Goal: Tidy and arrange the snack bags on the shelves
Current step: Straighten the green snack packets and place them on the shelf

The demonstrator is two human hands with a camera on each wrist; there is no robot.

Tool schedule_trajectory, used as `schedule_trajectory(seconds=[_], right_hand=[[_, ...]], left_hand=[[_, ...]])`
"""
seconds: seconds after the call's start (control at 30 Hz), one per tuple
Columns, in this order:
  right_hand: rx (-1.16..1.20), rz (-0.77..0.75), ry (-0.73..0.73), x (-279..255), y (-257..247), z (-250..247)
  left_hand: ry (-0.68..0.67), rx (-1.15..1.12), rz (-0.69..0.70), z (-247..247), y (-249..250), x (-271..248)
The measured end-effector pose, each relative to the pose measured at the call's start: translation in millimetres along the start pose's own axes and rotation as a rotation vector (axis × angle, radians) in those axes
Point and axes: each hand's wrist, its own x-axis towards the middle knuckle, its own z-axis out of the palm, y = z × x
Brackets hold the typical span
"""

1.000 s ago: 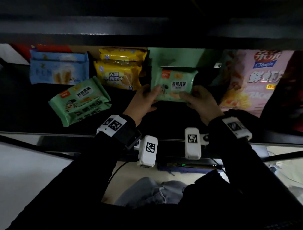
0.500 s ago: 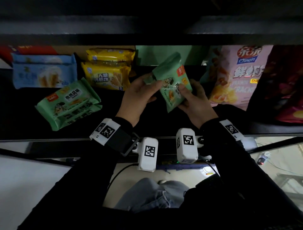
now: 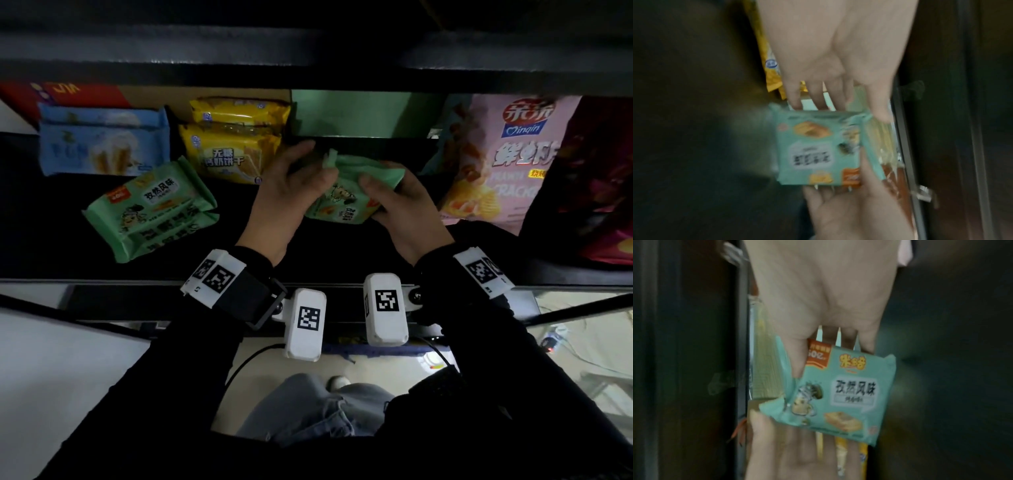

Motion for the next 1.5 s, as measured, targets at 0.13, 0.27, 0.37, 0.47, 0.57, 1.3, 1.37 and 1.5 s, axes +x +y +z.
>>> schedule_trajectory(seconds=[0.13, 0.27, 0.37, 0.47, 0.57, 1.3, 1.37, 1.5], right_hand=[[0.053, 0.054, -0.011, 0, 0, 5], [0.007, 0.150, -0.144, 0, 1, 12], [0.007, 0.152, -0.085, 4, 3, 20], [0.090, 0.144, 0.026, 11, 3, 30], [0.151, 0.150, -0.024, 15, 6, 44], [-0.375, 0.133, -0.304, 8, 42, 82], [-0.484, 0.082, -0.253, 12, 52, 88], [-0.712, 0.025, -0.231, 18, 72, 99]], left_hand=[[-0.021, 0.218, -0.055, -3, -3, -1], [0.135, 0.186, -0.077, -13, -6, 0], [0.116, 0.080, -0.167, -18, -6, -4], [0.010, 0.115, -0.277, -25, -3, -13], [0.130, 0.098, -0.250, -34, 0, -19], [0.706, -0.108, 0.186, -132, 68, -77], [0.828, -0.119, 0.218, -161, 78, -89], [1.043, -0.105, 0.164, -214, 79, -98]])
